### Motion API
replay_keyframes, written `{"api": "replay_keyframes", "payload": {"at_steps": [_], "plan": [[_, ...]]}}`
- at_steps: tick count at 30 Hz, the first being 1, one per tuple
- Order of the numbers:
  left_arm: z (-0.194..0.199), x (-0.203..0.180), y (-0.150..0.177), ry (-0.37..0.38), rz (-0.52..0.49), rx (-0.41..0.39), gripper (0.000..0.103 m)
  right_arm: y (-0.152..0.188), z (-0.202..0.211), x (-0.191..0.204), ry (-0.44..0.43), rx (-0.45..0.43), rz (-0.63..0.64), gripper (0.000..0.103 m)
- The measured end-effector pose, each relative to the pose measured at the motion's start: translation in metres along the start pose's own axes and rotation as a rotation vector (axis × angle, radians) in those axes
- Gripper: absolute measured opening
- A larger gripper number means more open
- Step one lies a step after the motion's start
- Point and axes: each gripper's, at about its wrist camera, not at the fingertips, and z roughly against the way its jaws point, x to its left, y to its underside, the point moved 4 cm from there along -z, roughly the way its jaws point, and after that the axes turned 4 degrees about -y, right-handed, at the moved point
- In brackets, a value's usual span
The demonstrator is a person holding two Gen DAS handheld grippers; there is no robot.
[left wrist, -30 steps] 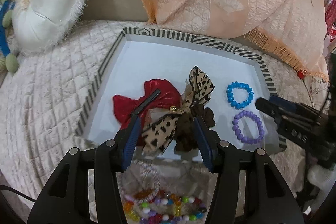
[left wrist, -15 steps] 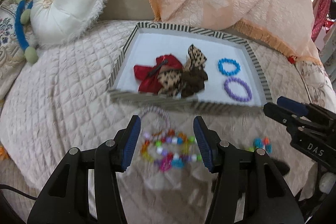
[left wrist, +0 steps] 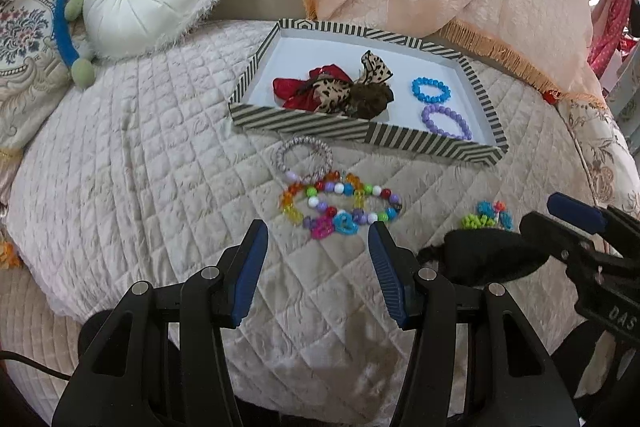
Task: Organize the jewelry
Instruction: 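Withdraw both tools and move the left tool toward the silver bracelet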
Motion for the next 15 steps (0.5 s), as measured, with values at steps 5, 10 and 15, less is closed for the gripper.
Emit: {"api": "replay_keyframes", "payload": {"at_steps": [5, 10, 15], "plan": [[0.002, 0.000, 0.007, -0.010, 0.001, -0.005, 0.052, 0.009, 0.001, 0.002, -0.006, -0.008, -0.027, 0.058], [0.002, 0.002, 0.008, -0.014, 0.005, -0.002, 0.052, 0.011, 0.000, 0.008, -0.003, -0.002, -0.016, 0.058], [0.002, 0.003, 0.008, -0.016, 0.006, -0.002, 0.052, 0.012, 0.000, 0.010, -0.002, 0.003, -0.004, 0.058]]}}
